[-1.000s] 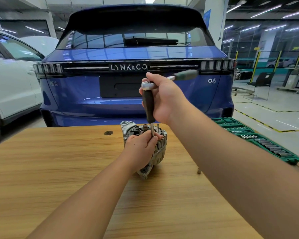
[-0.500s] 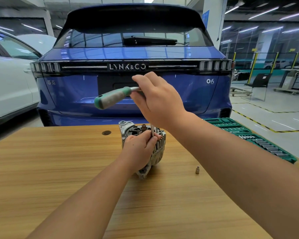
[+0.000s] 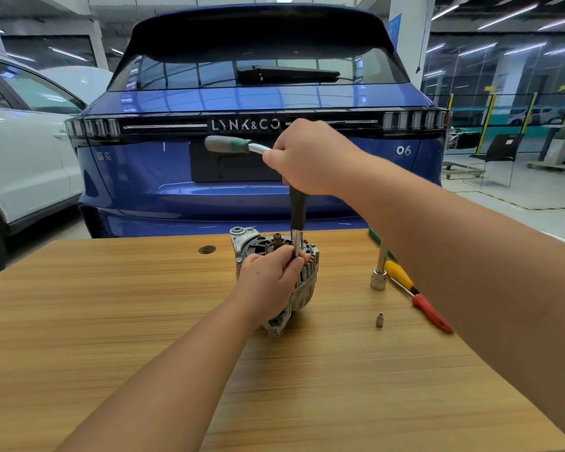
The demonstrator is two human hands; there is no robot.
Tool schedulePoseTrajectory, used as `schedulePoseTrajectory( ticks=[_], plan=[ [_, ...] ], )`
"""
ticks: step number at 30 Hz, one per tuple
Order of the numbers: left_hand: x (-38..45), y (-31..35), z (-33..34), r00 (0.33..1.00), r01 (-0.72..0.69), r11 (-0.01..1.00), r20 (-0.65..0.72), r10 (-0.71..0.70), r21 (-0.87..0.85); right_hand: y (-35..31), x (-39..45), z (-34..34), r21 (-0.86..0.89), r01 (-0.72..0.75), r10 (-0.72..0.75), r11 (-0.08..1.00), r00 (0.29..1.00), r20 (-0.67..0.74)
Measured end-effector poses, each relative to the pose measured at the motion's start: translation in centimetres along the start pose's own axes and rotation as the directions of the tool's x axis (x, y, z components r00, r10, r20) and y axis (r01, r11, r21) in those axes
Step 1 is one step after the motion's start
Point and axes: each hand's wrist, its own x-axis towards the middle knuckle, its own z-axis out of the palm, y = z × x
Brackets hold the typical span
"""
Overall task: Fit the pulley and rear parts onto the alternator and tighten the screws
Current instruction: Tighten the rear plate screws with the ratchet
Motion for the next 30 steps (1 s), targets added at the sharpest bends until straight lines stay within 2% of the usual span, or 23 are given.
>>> schedulePoseTrajectory(
  ticks=[2,3,4,5,7,9,11,12,13,14,15,16,17,18,19,20,21,23,28,30],
  plan=[
    [0.0,0.0,0.0,1.0,-0.006,1.0,0.007,0.006,-0.001,-0.4,0.0,-0.8,0.217,-0.15,0.132,0.964,0.987,0.096],
    [0.0,-0.1,0.1,1.0,-0.01,1.0,0.008,0.01,-0.004,-0.6,-0.1,-1.0,0.419,-0.239,0.188,0.876,0.969,0.159],
    [0.0,-0.1,0.1,1.0,-0.013,1.0,0.006,0.013,-0.007,-0.7,-0.3,-1.0,0.616,-0.333,0.231,0.714,0.942,0.242],
    [0.0,-0.1,0.1,1.0,-0.013,1.0,0.009,0.013,-0.011,-0.6,-0.5,-0.9,0.738,-0.41,0.254,0.536,0.912,0.322],
    [0.0,-0.1,0.0,1.0,0.004,1.0,0.029,-0.004,-0.014,-0.4,-0.8,-0.1,0.834,-0.476,0.24,0.28,0.876,0.419],
    [0.0,-0.1,0.0,0.999,0.014,1.0,0.046,-0.014,-0.012,-0.1,-0.8,1.2,0.895,-0.443,0.228,0.053,0.878,0.421],
    [0.0,-0.1,-0.2,0.999,0.017,1.0,0.041,-0.017,0.0,0.1,-0.7,2.4,0.918,-0.353,0.332,-0.179,0.857,0.394],
    [0.1,-0.1,-0.2,0.999,0.018,1.0,0.033,-0.018,0.004,0.2,-0.8,3.0,0.927,-0.27,0.411,-0.26,0.838,0.359],
    [0.2,-0.2,-0.2,1.0,0.015,1.0,0.024,-0.015,0.004,0.5,-0.9,3.7,0.944,-0.168,0.489,-0.283,0.822,0.293],
    [0.3,-0.3,-0.2,1.0,0.01,1.0,0.014,-0.01,0.003,0.5,-1.2,4.2,0.968,-0.052,0.546,-0.245,0.818,0.182],
    [0.5,-0.4,-0.1,1.0,0.004,1.0,0.009,-0.004,0.001,0.6,-1.7,4.7,0.992,0.063,0.581,-0.106,0.814,0.01],
    [0.6,-0.5,-0.1,1.0,-0.002,1.0,0.006,0.002,0.0,0.8,-2.1,5.2,0.976,0.163,0.56,0.145,0.799,-0.217],
    [0.7,-0.6,-0.1,1.0,-0.008,1.0,0.004,0.008,0.001,1.1,-2.5,5.7,0.863,0.249,0.453,0.44,0.768,-0.452],
    [0.7,-0.6,-0.1,1.0,-0.017,1.0,0.006,0.017,0.002,1.4,-2.8,6.2,0.667,0.308,0.275,0.678,0.736,-0.619],
    [0.6,-0.6,-0.1,1.0,-0.027,1.0,0.009,0.027,0.004,1.8,-2.9,6.5,0.445,0.339,0.085,0.829,0.71,-0.699],
    [0.5,-0.5,-0.1,0.999,-0.034,0.999,0.01,0.034,0.006,2.0,-2.8,6.8,0.263,0.353,-0.066,0.898,0.698,-0.713],
    [0.4,-0.5,0.0,0.999,-0.036,0.999,0.005,0.036,0.005,2.1,-2.7,6.8,0.135,0.361,-0.175,0.923,0.705,-0.687],
    [0.2,-0.3,-0.1,1.0,-0.03,0.999,-0.009,0.03,-0.014,1.7,-2.5,6.3,0.021,0.384,-0.299,0.923,0.752,-0.588],
    [0.0,0.0,0.0,1.0,-0.011,0.999,-0.012,0.01,-0.033,1.2,-2.7,4.4,0.024,0.421,-0.38,0.907,0.841,-0.385],
    [0.0,0.0,0.0,1.0,-0.015,1.0,-0.005,0.015,-0.025,0.8,-2.5,3.0,-0.026,0.346,-0.338,0.938,0.893,-0.297]
  ],
)
